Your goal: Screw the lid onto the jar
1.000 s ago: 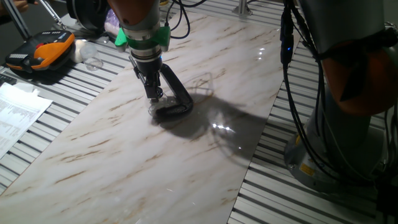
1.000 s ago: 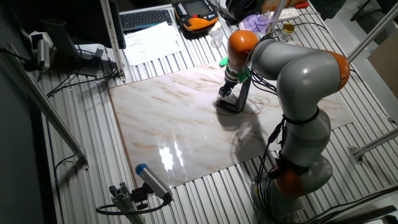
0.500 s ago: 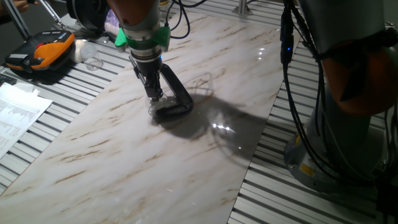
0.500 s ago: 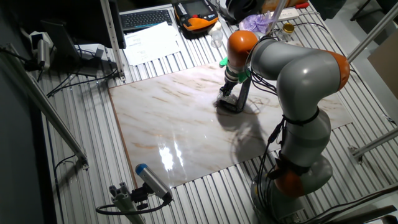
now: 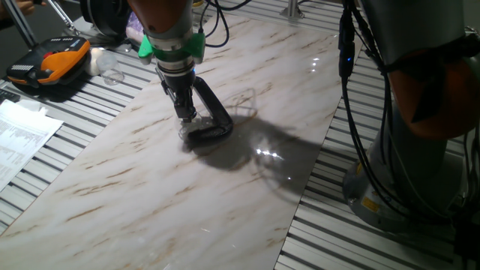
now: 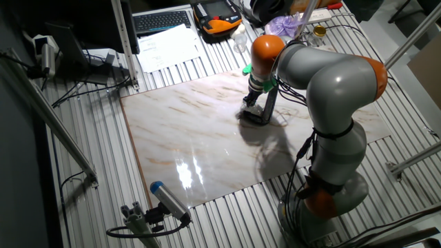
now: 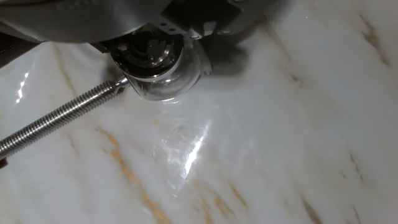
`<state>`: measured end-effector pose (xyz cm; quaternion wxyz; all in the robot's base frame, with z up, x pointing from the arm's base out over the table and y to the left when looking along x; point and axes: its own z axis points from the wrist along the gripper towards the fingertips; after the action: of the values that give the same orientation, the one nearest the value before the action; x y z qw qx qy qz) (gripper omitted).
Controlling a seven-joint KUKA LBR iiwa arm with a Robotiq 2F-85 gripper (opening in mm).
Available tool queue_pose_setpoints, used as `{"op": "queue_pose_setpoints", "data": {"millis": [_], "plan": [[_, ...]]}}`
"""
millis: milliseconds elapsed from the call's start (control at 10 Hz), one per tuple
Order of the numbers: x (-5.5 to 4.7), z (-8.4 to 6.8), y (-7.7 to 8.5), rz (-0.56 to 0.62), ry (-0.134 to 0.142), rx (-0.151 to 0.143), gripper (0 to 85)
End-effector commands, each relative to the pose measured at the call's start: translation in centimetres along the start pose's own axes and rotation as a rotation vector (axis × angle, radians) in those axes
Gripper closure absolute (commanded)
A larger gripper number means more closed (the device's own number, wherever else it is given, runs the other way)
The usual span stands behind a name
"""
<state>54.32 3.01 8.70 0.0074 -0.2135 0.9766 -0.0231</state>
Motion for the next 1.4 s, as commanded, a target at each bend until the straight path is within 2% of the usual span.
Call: {"op": "queue_pose_setpoints", "data": {"millis": [0,200,300,900,1000,1300], "plan": [[0.01,0.02,0.01,0.016,0.001,0.003,34.0],[0.0,0.03,-0.01,0.057,0.006,0.012,34.0],[-0.01,0.05,0.0,0.078,0.01,0.008,51.0],[-0.08,0.06,0.01,0.199,0.013,0.009,51.0],[-0.1,0.08,0.01,0.221,0.012,0.019,51.0],[-0.15,0.06,0.04,0.253,0.011,0.022,51.0]]}}
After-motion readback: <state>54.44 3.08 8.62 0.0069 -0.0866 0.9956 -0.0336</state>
